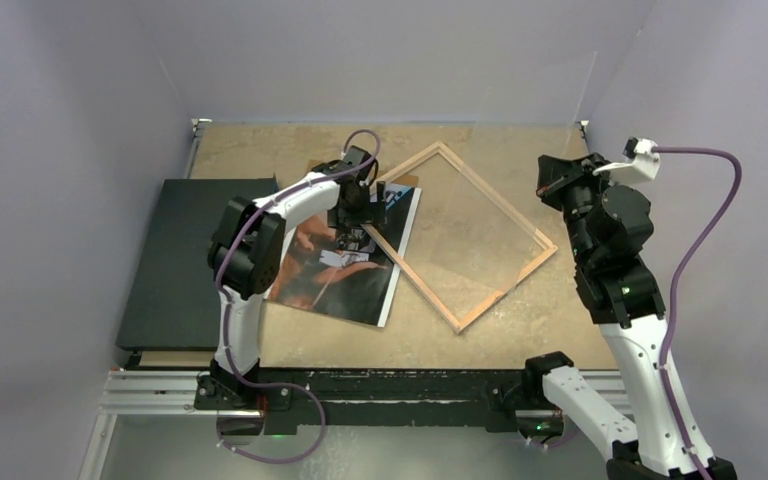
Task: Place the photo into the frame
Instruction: Adjust the photo frame at the center of the board, then place the photo frame item in the photo frame.
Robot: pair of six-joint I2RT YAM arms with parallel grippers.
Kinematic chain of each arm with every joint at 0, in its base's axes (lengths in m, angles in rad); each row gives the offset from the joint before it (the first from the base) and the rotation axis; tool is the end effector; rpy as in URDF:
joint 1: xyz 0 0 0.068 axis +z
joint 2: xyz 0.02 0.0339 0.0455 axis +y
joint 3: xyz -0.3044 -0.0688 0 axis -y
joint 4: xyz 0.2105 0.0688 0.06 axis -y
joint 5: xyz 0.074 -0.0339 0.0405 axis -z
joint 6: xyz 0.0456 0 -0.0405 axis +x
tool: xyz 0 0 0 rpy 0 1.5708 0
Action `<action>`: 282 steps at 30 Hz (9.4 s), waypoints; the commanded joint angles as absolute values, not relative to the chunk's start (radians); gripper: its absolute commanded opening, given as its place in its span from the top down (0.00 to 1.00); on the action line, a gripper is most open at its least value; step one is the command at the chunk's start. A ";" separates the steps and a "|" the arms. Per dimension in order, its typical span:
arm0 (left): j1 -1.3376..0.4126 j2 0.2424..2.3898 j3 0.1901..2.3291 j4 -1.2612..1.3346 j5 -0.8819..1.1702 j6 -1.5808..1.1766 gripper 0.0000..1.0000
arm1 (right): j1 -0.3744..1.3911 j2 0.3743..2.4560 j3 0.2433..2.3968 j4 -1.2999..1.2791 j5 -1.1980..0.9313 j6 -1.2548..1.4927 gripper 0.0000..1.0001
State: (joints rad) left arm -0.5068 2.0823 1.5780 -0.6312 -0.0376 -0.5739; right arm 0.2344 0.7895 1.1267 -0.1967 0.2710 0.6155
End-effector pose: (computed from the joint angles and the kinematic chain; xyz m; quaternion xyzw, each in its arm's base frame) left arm 0.3791 -0.2085 0.2213 -0.0368 0.9756 -0.0953 0.1946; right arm 0.1013 0.0116 0.4724 0.2232 0.6186 0.2277 0.7181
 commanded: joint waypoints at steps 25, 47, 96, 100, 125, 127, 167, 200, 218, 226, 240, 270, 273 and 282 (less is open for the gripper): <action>-0.521 2.100 1.740 -0.626 0.217 -0.591 0.95 | 0.232 0.797 1.142 -0.144 0.272 0.631 1.00; -0.370 2.146 1.882 -0.669 0.109 -0.433 1.00 | 0.231 0.803 1.125 -0.126 0.213 0.659 1.00; -0.165 1.812 1.508 -0.643 0.352 -0.069 0.29 | 0.088 1.229 0.711 0.647 -0.525 1.170 1.00; -0.213 1.825 1.467 -0.610 0.371 -0.072 0.44 | 0.080 1.233 0.717 0.651 -0.521 1.176 1.00; -0.280 1.883 1.303 -0.446 0.448 -0.130 0.88 | 0.080 1.273 0.573 0.849 -0.368 1.245 1.00; -0.280 1.877 1.297 -0.443 0.460 -0.133 0.88 | 0.080 1.278 0.564 0.860 -0.364 1.244 1.00; -0.310 1.864 1.195 -0.395 0.526 -0.147 1.00 | 0.110 1.335 0.506 0.898 -0.356 1.252 1.00; -0.310 1.857 1.206 -0.390 0.523 -0.151 1.00 | 0.121 1.401 0.558 0.777 -0.352 1.164 1.00; -0.313 1.845 1.196 -0.382 0.517 -0.154 1.00 | 0.120 1.305 0.522 0.656 -0.307 1.142 1.00; -0.314 1.846 1.187 -0.372 0.519 -0.154 1.00 | 0.122 1.290 0.509 0.660 -0.323 1.202 1.00; -0.317 1.845 1.176 -0.365 0.524 -0.154 1.00 | 0.170 1.240 0.517 0.671 -0.315 1.299 1.00; -0.316 1.837 1.169 -0.368 0.510 -0.152 1.00 | 0.173 1.146 0.509 0.596 -0.245 1.170 1.00; -0.316 1.836 1.170 -0.370 0.509 -0.153 1.00 | 0.173 1.173 0.509 0.616 -0.264 1.165 1.00; -0.316 1.834 1.173 -0.372 0.514 -0.153 1.00 | 0.170 1.224 0.525 0.632 -0.304 1.141 1.00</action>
